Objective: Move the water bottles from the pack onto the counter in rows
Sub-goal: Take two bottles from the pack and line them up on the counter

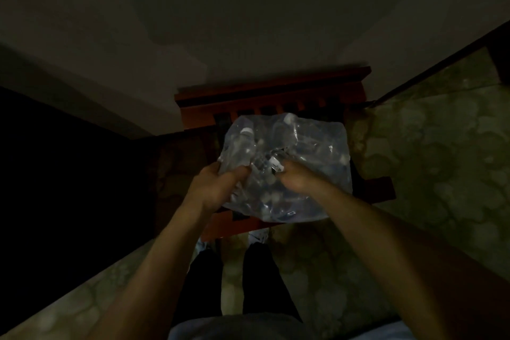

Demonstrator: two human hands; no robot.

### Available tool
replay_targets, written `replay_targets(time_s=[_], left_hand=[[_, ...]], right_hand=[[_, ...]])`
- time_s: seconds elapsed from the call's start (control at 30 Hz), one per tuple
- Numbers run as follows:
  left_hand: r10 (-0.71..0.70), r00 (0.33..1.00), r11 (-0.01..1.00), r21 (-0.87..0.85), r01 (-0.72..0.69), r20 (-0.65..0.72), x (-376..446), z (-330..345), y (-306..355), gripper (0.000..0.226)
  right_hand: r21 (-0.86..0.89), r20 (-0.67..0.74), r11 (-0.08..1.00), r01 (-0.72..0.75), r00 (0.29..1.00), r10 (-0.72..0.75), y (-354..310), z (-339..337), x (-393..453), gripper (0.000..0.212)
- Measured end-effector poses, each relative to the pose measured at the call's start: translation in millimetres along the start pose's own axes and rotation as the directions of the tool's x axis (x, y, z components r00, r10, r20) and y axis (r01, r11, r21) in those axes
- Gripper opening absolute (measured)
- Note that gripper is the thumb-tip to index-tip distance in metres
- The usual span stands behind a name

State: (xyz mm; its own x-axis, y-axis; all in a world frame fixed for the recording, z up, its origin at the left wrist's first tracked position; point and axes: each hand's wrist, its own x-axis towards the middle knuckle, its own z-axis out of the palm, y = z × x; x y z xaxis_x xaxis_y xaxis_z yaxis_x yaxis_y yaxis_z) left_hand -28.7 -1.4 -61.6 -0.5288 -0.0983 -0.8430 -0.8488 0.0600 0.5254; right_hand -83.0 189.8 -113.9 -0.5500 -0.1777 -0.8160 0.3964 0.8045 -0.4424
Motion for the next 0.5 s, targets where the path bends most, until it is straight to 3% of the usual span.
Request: replay_targets(time_s=[0.1,0.23,0.33,0.43,0.5], left_hand=[[0.011,1.0,0.997,0.075,-0.012,0.013,4.5,10.2,-3.3,0.038],[-0.003,0.998,0.997,0.074,-0.001,0.061,4.7,24.2,-5.4,0.049],[-0.006,0.996,0.998,0.068,0.0,0.091,4.6,30.7,-7.1,0.062],[-0.004,0.996,0.996,0.091,-0.003,0.084,5.6,33.2,-9.5,0.067],[0.002,0.997,0.995,0.095,-0.01,0.076,6.3,32.7,-10.8,0.066]], right_hand=[[-0.191,0.0,0.981,-0.04,0.999,0.04,5.8,9.1,16.5,0.031],[-0.362,0.208,0.924,-0.123,0.955,0.209,12.9,17.7,21.5,0.042],[-0.459,0.267,0.878,-0.137,0.921,0.284,9.7,23.9,22.2,0.044],[-0.534,0.228,0.84,-0.097,0.94,0.253,8.5,32.5,21.9,0.042],[-0.616,0.215,0.788,0.023,0.967,0.14,14.5,39.8,23.1,0.042]])
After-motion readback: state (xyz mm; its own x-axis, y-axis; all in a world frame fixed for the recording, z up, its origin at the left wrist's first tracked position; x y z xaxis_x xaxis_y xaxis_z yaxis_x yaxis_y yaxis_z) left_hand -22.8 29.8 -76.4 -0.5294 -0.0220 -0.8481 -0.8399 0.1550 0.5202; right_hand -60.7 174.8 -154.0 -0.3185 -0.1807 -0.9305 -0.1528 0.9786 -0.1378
